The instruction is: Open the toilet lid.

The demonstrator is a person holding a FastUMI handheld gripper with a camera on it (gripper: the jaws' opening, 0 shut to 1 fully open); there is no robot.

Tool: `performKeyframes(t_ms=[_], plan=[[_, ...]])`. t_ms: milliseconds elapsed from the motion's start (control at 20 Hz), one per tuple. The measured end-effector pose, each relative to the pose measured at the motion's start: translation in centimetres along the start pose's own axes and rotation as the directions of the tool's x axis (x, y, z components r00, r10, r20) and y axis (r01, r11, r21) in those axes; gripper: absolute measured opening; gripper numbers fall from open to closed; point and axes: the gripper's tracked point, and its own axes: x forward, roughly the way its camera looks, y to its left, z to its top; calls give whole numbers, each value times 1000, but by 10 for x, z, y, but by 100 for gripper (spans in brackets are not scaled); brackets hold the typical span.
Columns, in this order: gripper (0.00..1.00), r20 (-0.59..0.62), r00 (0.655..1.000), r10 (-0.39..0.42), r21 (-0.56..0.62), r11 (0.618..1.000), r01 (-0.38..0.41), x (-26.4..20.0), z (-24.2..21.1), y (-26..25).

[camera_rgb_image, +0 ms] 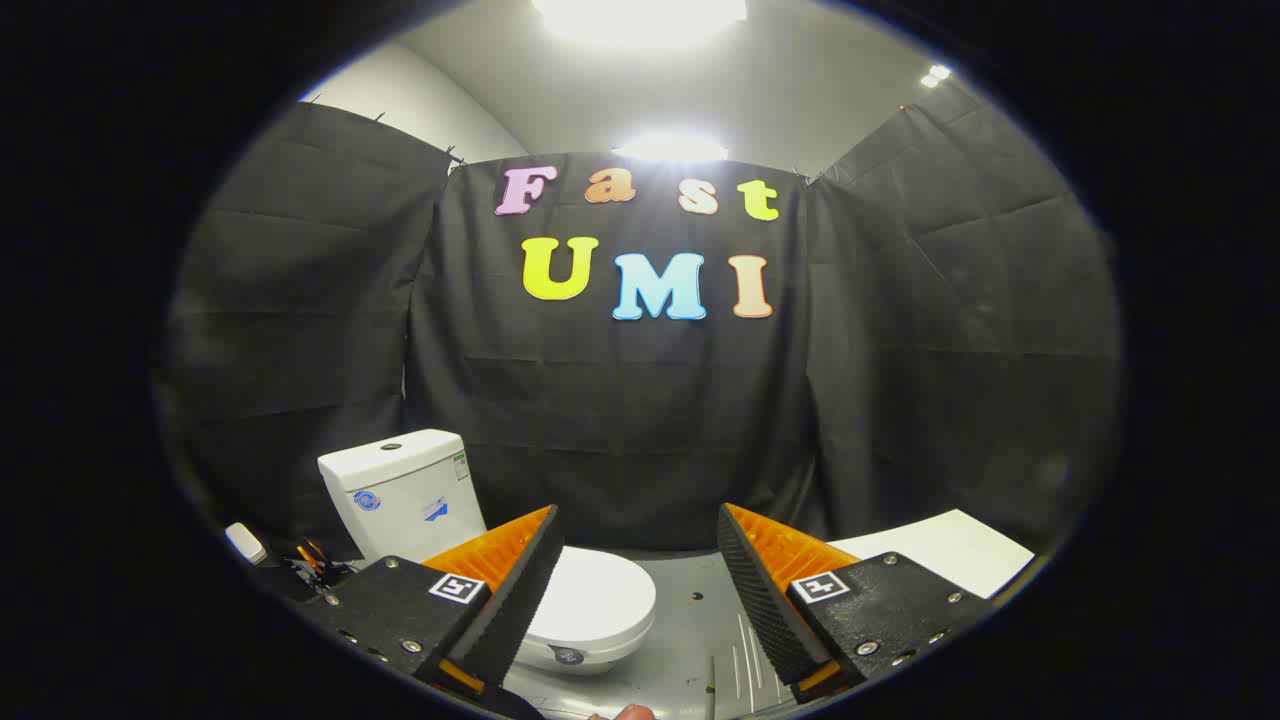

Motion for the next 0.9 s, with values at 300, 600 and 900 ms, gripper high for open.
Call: performKeyframes(t_ms=[300, 600, 900], plan=[[95, -10, 1000, 6, -18, 1000, -6, 3, -9, 1], [96, -28, 1000, 8, -18, 1000, -9, 8, -21, 0], [95, -31, 999, 12, -25, 1000, -13, 15, -34, -1]])
